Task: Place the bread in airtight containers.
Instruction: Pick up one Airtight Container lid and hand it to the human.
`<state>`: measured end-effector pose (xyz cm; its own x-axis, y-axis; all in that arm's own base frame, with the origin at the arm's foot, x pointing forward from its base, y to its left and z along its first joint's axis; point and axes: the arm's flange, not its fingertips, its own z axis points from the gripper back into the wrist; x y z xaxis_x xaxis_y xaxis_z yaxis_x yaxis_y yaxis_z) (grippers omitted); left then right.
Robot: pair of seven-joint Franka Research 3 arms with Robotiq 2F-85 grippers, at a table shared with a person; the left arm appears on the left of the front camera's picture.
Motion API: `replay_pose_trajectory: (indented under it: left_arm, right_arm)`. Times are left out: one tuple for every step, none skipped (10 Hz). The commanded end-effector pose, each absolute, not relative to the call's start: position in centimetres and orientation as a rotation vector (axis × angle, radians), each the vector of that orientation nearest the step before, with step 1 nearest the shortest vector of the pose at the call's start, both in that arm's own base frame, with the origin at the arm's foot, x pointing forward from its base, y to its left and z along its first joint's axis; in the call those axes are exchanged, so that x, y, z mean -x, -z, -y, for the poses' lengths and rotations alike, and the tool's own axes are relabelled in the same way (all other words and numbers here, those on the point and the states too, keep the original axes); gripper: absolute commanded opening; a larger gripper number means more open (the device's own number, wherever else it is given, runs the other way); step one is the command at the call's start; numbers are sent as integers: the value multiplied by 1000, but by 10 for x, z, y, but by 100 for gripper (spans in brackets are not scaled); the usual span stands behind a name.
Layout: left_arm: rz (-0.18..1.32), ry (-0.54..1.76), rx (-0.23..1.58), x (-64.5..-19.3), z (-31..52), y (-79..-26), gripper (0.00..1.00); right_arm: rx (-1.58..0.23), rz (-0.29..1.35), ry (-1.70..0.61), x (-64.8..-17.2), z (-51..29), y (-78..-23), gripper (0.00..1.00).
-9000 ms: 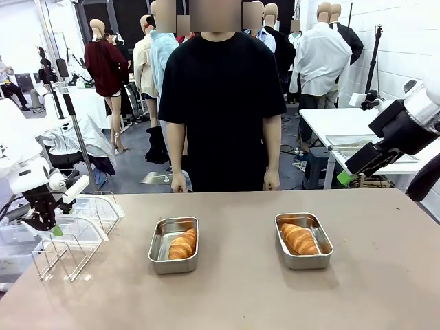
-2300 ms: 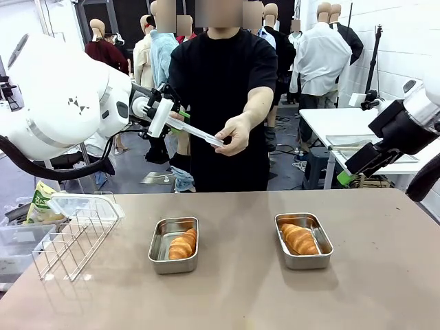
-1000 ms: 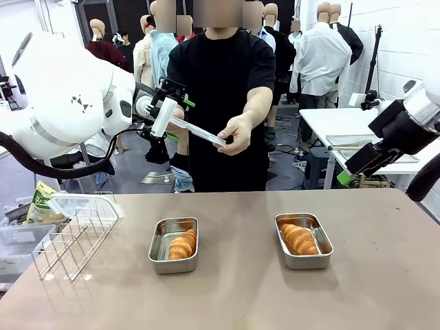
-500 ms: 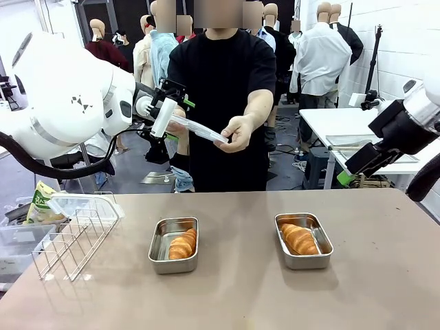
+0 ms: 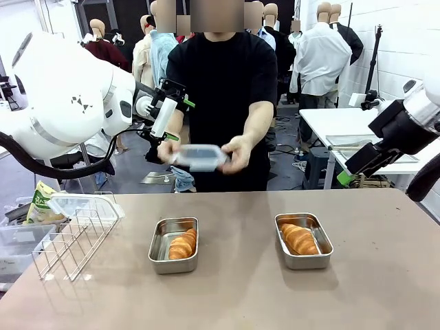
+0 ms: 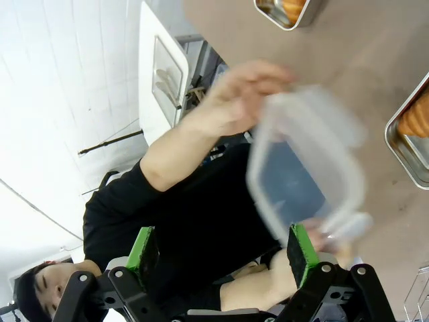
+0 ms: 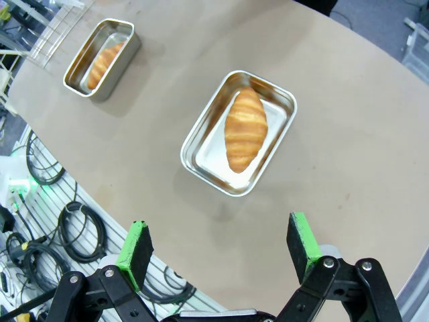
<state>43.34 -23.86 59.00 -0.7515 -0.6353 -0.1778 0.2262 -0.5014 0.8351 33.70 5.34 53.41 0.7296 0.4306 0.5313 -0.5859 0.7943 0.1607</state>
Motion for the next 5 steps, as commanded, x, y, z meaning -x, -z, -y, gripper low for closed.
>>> replay_pose_trajectory:
  left_arm:
    - [1154, 2256, -648, -435, 237, -590, 100]
    - [1154, 2256, -648, -435, 237, -590, 100]
    - [1154, 2256, -648, -435, 237, -590, 100]
    - [1154, 2256, -648, -435, 237, -590, 100]
    - [1158, 2257, -649, -433, 239, -590, 100]
  right_arm:
    - [-346, 495, -570, -337, -54, -533, 100]
    - [-346, 495, -570, -337, -54, -533, 100]
    - [-346, 495, -570, -337, -54, -533, 100]
    - [-346, 495, -570, -337, -54, -533, 100]
    - [-346, 495, -570, -337, -54, -533, 100]
